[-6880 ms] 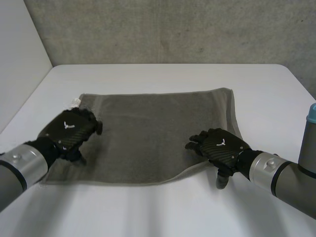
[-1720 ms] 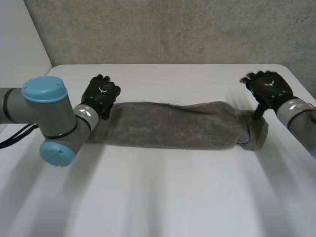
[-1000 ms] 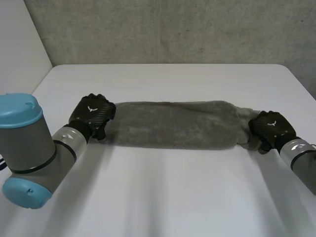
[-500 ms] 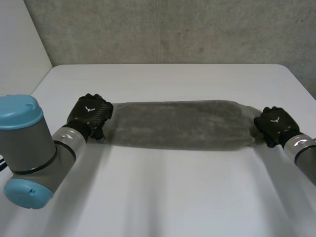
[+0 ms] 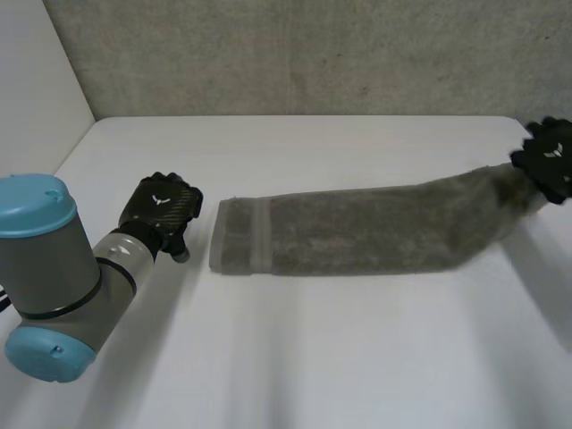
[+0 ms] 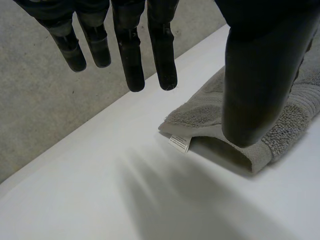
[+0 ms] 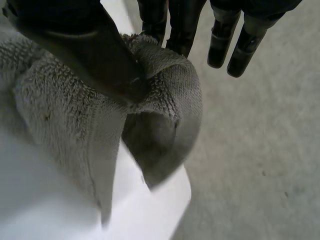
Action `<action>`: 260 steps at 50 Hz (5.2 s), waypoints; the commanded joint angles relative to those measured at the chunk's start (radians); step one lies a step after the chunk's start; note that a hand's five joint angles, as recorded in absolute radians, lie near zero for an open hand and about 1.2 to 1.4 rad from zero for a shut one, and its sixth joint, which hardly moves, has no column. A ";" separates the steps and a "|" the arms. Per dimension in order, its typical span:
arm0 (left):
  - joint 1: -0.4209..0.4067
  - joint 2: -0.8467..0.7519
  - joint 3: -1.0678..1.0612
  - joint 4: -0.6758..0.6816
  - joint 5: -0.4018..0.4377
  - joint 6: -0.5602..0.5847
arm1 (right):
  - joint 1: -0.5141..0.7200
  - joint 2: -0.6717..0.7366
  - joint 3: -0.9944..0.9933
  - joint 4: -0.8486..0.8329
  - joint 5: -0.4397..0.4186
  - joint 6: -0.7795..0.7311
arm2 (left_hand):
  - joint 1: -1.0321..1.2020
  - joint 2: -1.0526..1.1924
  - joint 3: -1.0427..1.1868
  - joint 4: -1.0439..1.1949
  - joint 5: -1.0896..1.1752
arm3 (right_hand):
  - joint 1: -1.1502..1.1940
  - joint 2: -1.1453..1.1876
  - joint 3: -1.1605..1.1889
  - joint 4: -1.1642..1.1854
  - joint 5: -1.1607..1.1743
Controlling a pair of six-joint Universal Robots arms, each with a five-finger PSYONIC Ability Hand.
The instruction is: Fold the towel.
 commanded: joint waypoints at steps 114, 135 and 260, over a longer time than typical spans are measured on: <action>-0.315 -0.339 0.314 0.048 0.041 -0.272 | 0.462 0.113 0.233 -0.185 0.308 0.463 | -0.012 -0.007 -0.048 -0.054 0.022 | -0.637 -0.621 -0.046 -0.076 -0.656; -0.296 -0.450 0.394 0.209 -0.137 -0.141 | 0.505 0.153 0.204 -0.187 0.302 0.462 | 0.044 0.048 -0.048 -0.054 0.078 | 0.003 0.019 -0.046 -0.076 -0.016; -0.037 0.037 0.006 0.112 -0.041 -0.032 | 0.448 -0.048 0.089 0.121 0.148 -0.181 | 0.097 0.101 -0.048 -0.054 0.131 | 0.099 0.115 -0.046 -0.076 0.080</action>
